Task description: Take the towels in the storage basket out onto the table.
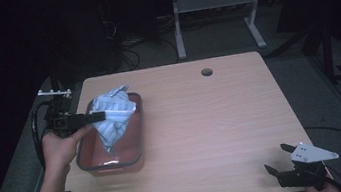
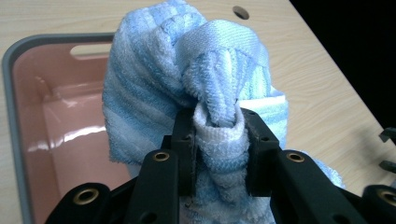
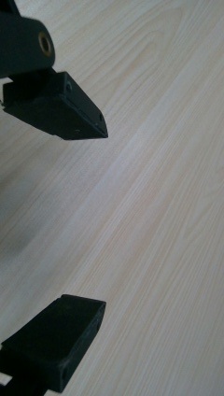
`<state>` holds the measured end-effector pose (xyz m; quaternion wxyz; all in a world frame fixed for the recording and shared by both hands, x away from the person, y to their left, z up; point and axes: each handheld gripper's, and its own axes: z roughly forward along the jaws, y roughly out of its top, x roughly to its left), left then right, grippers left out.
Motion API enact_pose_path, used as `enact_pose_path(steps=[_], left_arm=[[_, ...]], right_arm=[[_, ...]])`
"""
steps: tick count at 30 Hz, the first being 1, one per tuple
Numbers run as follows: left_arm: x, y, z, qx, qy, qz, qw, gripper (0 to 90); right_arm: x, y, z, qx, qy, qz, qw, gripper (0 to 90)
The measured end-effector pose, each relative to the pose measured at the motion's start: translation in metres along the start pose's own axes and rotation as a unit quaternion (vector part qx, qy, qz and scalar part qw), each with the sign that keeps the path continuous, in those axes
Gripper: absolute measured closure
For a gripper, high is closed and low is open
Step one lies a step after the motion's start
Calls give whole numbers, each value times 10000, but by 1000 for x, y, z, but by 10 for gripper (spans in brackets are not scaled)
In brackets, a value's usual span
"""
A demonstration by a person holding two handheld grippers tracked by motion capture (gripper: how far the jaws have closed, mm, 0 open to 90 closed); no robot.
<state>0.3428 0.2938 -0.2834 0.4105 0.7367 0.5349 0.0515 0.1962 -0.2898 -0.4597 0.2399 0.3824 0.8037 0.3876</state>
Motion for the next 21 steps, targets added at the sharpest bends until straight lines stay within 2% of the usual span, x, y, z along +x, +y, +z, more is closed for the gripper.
enact_pose_path(steps=[21], left_arm=[[-33, 24, 1, -12, -192, 300, 9994, 696]], right_arm=[[-1, 0, -2, -51, -25, 37, 10000, 136]])
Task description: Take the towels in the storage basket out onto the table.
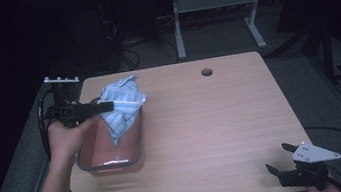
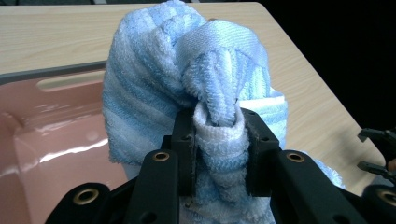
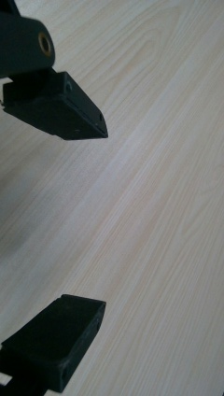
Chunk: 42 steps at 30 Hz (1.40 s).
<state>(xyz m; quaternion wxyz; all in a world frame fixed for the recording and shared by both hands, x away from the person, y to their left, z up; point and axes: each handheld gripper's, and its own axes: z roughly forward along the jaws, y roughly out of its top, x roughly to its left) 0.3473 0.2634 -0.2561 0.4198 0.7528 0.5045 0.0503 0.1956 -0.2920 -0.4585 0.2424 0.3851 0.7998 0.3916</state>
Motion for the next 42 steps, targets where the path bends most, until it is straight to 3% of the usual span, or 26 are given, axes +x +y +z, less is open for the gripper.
enact_pose_path(steps=[42], left_arm=[[-48, 22, 46, 271, -381, 435, 9980, 696]], right_arm=[[-1, 0, 0, -13, -12, -42, 10000, 136]])
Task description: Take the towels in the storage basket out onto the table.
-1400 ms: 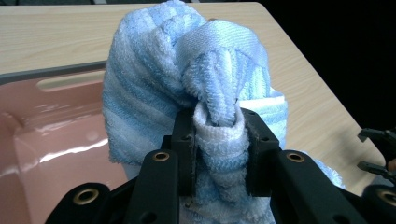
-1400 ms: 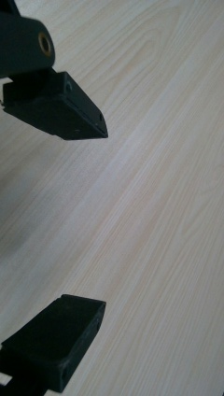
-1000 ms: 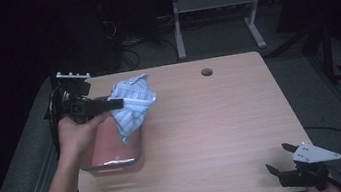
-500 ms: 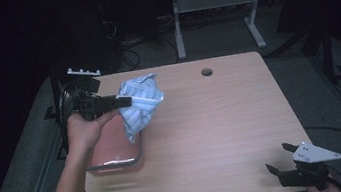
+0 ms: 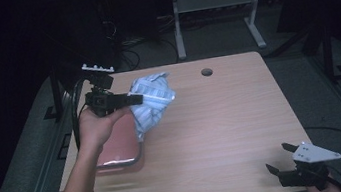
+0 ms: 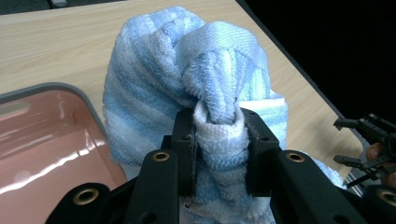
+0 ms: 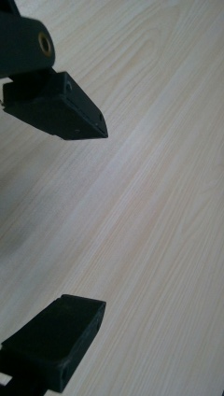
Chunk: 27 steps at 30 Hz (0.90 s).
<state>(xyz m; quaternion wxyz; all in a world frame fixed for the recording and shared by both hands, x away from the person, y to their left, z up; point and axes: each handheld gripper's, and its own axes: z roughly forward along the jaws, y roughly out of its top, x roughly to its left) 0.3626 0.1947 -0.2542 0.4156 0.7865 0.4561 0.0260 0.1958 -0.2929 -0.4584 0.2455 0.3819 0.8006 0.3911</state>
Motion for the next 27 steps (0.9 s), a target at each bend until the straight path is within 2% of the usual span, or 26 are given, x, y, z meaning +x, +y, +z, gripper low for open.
enact_pose_path(steps=[18, 27], left_arm=[[-16, 7, 30, 186, -183, 159, 9995, 696], [-21, 7, 46, 264, -272, 173, 9991, 696]], right_arm=[[0, 0, 0, -8, 1, 10, 10000, 136], [0, 0, 0, -17, 0, -4, 10000, 136]])
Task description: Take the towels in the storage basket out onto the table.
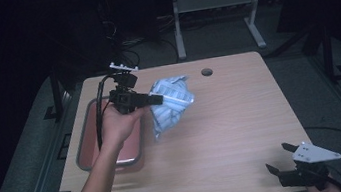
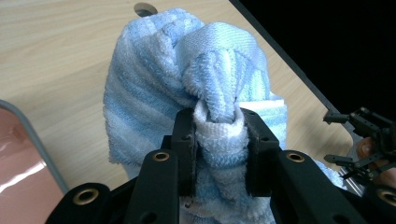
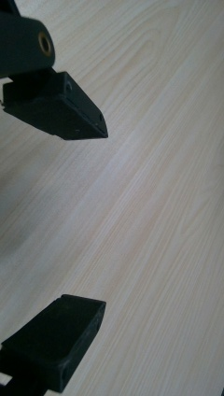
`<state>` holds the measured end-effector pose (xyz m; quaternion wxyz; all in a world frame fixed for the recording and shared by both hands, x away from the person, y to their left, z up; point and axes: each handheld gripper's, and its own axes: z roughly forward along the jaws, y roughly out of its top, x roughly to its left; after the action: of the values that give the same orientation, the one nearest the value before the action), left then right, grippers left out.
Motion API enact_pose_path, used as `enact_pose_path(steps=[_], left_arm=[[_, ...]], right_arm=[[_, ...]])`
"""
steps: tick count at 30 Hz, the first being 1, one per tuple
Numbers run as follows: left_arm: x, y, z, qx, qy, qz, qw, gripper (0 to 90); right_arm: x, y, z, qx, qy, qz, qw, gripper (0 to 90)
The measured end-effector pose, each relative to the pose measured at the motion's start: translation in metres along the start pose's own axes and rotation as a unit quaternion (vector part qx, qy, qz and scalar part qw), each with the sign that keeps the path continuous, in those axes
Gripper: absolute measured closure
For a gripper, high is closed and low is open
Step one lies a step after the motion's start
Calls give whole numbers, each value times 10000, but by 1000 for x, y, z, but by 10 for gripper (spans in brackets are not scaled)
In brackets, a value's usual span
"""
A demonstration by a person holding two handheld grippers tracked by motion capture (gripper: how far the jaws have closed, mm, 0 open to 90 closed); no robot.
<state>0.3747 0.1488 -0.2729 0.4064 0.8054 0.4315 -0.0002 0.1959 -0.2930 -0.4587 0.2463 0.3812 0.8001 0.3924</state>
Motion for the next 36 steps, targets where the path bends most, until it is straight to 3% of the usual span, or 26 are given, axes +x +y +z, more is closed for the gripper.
enact_pose_path(steps=[20, 24, 36], left_arm=[[-3, -1, 39, 255, 62, 44, 9996, 696], [-2, -4, 49, 414, 77, 61, 9991, 696], [-5, -4, 65, 520, 110, 71, 9986, 696]], right_arm=[[-3, 0, 0, -11, 15, 58, 10000, 136], [-3, 0, 0, -24, 30, 73, 10000, 136], [-3, 1, 0, -51, 40, 82, 9999, 136]])
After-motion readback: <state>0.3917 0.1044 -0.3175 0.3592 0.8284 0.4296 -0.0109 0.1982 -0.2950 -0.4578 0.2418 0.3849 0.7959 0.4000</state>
